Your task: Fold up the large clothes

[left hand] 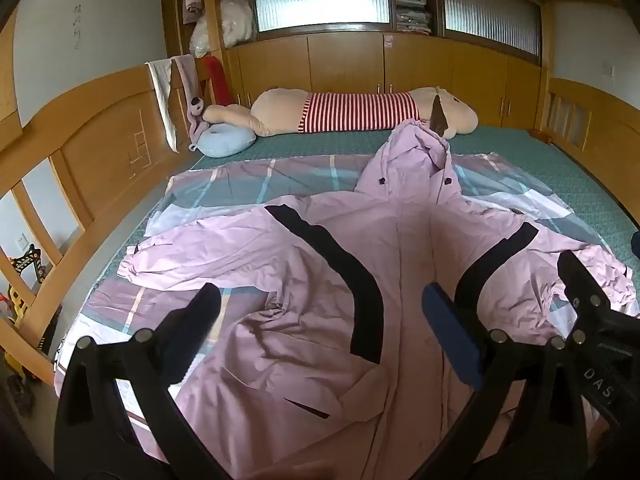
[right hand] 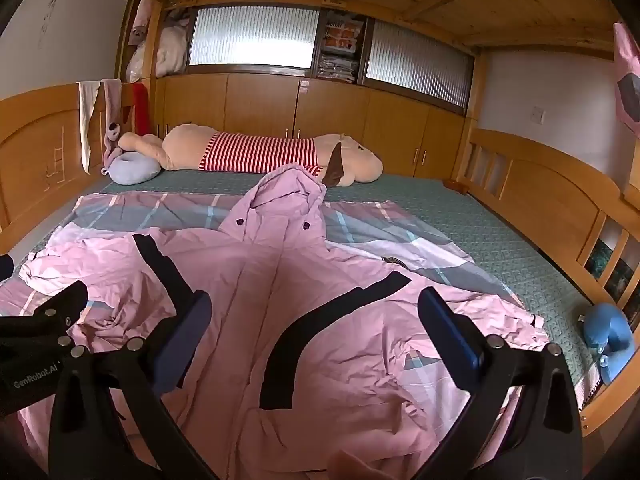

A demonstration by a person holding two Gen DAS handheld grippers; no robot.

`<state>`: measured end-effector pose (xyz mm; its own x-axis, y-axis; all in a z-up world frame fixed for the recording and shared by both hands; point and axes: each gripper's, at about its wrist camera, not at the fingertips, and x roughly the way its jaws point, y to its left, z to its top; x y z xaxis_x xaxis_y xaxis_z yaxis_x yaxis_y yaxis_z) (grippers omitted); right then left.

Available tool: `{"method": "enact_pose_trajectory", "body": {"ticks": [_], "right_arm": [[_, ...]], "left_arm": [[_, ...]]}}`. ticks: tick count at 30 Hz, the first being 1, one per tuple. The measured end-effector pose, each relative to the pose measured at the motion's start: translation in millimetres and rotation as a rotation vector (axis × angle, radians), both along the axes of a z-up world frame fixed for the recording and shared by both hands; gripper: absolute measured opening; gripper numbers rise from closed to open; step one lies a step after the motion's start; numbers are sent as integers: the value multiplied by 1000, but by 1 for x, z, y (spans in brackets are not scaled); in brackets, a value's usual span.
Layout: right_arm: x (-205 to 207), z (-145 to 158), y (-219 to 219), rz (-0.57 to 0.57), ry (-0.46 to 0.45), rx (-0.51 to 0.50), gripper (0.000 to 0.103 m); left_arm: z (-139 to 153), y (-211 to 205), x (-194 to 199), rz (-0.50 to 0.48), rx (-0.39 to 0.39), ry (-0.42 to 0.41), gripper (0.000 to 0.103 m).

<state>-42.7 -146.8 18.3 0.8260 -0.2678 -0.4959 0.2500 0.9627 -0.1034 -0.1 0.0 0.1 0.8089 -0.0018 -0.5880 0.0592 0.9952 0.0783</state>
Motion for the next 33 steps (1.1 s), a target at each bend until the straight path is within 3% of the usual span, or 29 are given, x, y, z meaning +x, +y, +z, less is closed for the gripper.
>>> {"method": "enact_pose_trajectory", "body": {"ticks": [9,15,22,27,33], "right_arm": [[4,-1,-8,-17,48,18,102],[7,-3,-13,-54,194,33,102],[-1,-7,-17,-42,231,45,102],[1,-13,-22,-12,279,89,102],[0,-19,-24,53,361,220,102]], "left_arm": [[-5,-6,-3,-29,-2,31,101],[-19,-9,3,-133,-71,215,101],[-34,-27,-3,-139,47,236,101],[-37,-33,0,-142,72,247,101],[-37,-35,0,-145,78,257,101]]}}
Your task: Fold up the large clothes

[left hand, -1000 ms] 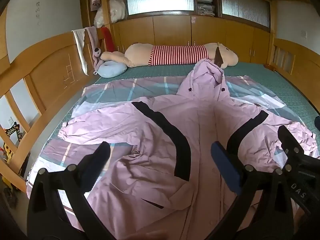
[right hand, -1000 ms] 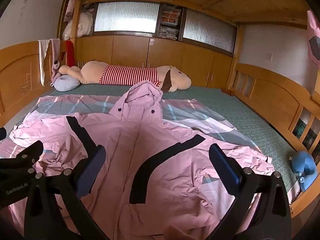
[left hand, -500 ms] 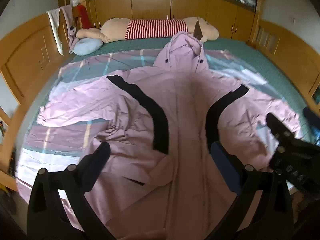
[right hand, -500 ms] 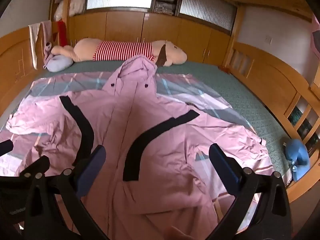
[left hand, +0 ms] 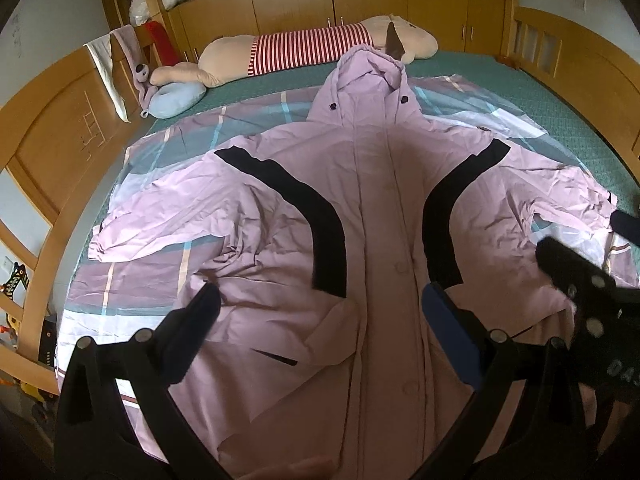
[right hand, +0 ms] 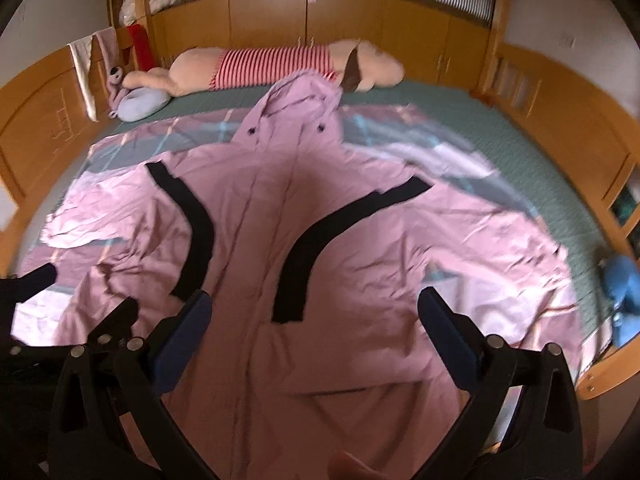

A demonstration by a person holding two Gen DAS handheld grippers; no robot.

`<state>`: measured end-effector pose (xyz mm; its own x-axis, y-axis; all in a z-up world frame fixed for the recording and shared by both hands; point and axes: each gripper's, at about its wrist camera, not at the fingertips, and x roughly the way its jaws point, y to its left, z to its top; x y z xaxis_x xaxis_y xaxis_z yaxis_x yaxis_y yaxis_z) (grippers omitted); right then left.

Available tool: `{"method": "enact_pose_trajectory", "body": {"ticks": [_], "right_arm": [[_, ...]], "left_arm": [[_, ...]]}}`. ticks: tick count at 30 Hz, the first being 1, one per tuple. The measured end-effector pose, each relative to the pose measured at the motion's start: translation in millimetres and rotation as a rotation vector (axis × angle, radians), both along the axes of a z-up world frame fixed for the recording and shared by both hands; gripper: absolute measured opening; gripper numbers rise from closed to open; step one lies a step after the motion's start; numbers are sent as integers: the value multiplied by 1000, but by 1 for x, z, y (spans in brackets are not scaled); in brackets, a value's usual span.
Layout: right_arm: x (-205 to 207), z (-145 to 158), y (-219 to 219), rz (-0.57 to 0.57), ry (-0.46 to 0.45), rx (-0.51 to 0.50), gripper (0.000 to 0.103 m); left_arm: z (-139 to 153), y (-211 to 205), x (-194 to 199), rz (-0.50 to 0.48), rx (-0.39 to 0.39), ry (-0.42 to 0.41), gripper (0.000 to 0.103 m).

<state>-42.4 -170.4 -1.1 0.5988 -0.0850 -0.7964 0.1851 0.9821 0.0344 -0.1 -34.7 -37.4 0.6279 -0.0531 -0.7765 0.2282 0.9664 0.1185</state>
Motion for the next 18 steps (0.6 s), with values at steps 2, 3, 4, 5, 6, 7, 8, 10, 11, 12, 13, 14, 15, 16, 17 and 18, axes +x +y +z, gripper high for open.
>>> {"method": "enact_pose_trajectory", "body": {"ticks": [2,3,4,5,6,7,8,10,11,12,13,14,15,16,17,18], "right_arm": [[-5,6,4,16,0,18,102],[-8,9,6,21,-5,18,102],[-12,14,9,29,-17,14,102],[-16,19,12,36,-31,7,102],[-20,23,14,40,-42,-1,102],[-22,28,15,43,-49,-8,102],[-25,32,17,47,-58,-12,102],[-29,42,22,60,-65,-13,102],[-31,47,23,68,-66,-11,102],[-34,53,26,76,-73,-9,102],[-37,61,27,79,-86,-8,102],[-39,66,28,80,-96,-10,102],[-42,74,30,84,-108,-13,102],[-44,80,30,88,-118,-9,102],[-46,87,31,92,-128,-1,102],[-47,92,31,94,-136,2,102]], "left_arm": [[2,1,-2,-3,-3,8,101],[3,1,-3,-5,-4,12,101],[6,2,-4,-7,-9,14,101],[9,3,-6,-9,-16,16,101],[12,4,-8,-11,-24,17,101],[14,4,-10,-12,-29,17,101],[17,5,-12,-11,-30,15,101],[24,7,-17,-2,-19,15,101],[28,8,-19,4,-7,19,101],[33,10,-21,5,3,18,101],[42,13,-26,7,9,1,101],[49,15,-28,17,9,-12,101],[54,18,-30,30,6,-18,101],[59,23,-32,46,-2,-11,101],[63,27,-33,56,-10,5,101],[67,30,-33,60,-23,21,101]]}}
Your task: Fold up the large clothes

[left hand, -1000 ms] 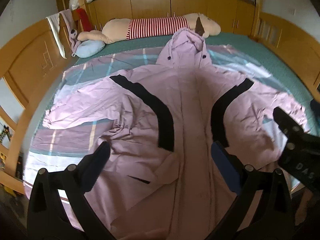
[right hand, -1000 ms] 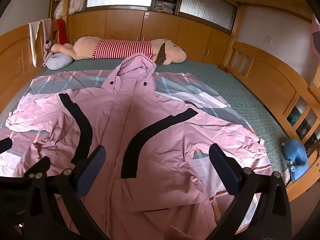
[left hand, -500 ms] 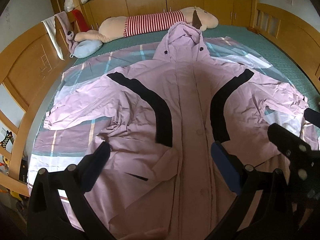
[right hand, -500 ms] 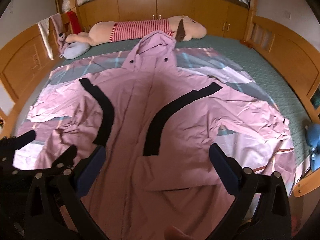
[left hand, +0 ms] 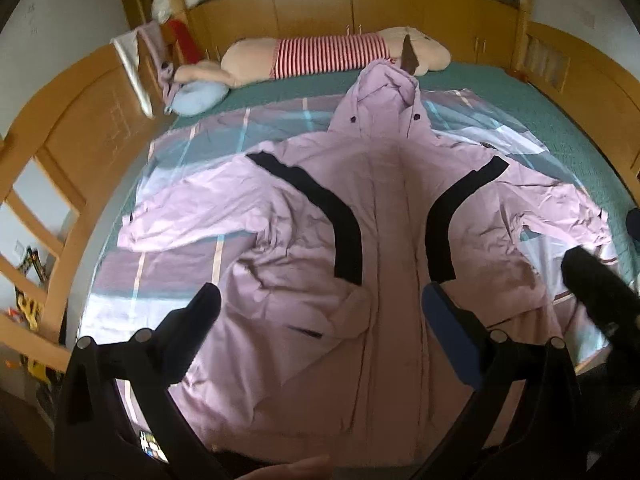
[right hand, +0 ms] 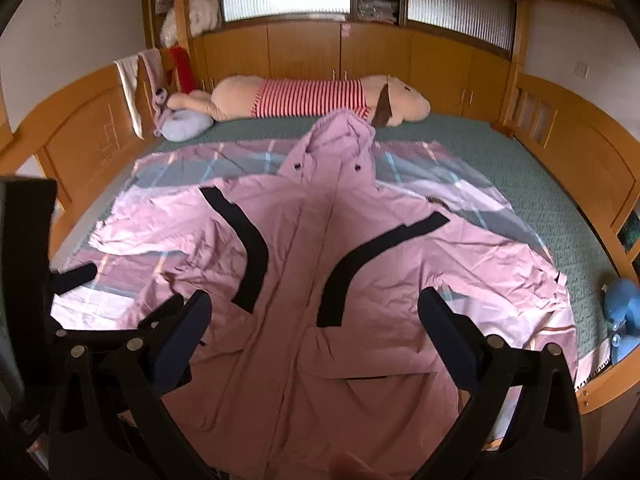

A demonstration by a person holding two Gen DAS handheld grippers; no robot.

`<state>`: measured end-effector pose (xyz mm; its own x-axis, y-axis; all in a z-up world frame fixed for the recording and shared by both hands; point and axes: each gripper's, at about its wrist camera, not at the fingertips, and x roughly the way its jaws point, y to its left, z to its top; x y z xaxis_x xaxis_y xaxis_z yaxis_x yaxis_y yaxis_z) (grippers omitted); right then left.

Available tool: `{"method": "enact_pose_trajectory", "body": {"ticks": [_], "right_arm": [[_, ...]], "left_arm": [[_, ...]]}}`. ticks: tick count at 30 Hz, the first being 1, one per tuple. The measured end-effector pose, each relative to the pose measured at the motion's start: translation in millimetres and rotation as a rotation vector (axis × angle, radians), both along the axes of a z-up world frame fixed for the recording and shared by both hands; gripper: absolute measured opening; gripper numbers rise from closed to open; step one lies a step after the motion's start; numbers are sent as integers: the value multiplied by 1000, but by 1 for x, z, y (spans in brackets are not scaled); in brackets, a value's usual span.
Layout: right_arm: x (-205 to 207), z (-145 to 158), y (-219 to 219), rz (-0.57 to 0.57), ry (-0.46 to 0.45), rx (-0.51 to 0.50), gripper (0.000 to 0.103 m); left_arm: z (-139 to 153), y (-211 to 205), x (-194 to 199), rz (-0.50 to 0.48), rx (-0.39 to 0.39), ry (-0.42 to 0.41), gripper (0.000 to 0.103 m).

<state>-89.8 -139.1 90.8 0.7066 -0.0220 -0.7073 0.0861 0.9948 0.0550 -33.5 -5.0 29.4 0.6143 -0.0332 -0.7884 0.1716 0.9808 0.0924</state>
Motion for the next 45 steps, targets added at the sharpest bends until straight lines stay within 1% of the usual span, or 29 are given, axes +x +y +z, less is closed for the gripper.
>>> {"method": "enact_pose_trajectory", "body": {"ticks": [2,4,7,9,21,45], "right_arm": [[-2,13,2,3,-22,-5,102],[-4,22,5,9,-37,-2,102],[-7,33,7,21,-55,17,102],[-8,37,9,27,-66,13,102],[-7,33,14,37,-61,5,102],[-6,31,13,37,-56,6,102]], "left_arm": [[11,7,-3,3,-42,14,101],[26,12,-9,6,-77,-8,101],[41,15,-16,13,-82,-47,101],[45,15,-18,13,-87,-53,101],[43,10,-20,7,-59,-46,101],[42,10,-20,4,-60,-46,101]]}}
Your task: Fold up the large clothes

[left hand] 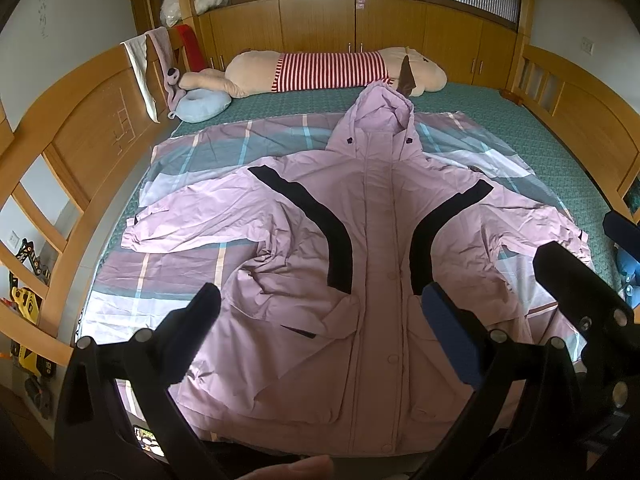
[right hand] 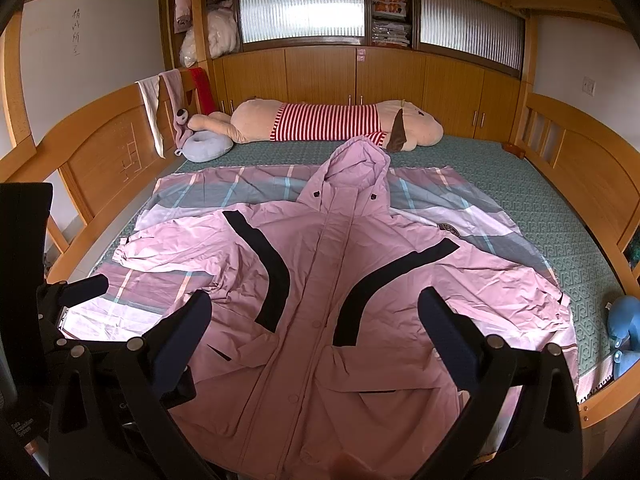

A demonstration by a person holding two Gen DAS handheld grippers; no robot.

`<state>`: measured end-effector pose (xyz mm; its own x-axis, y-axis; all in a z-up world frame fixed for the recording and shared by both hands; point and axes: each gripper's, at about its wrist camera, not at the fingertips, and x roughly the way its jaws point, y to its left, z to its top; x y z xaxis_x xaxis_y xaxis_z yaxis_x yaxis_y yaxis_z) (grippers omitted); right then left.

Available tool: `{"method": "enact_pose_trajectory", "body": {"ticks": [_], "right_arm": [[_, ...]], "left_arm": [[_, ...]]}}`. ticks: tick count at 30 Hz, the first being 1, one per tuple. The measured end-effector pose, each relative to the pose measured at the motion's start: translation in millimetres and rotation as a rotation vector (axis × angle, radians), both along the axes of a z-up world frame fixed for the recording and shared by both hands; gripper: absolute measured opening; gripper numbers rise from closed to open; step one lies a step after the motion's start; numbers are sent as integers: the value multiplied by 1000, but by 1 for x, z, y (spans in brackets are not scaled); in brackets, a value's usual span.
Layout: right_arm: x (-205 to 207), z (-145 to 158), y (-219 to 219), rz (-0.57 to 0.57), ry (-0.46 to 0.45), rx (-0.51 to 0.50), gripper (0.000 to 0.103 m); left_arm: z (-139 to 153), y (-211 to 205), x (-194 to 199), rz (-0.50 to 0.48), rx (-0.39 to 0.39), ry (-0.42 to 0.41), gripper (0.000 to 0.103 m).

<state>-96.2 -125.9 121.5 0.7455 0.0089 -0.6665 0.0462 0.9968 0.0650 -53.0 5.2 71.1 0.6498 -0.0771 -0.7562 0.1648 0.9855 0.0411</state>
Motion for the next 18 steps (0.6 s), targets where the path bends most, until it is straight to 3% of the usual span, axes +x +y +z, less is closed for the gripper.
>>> {"method": "enact_pose_trajectory", "body": {"ticks": [18], "right_arm": [[3,-7,-3,1,11,-7,102]], "left_arm": [[-11,-5,6,-9,10,19,101]]}}
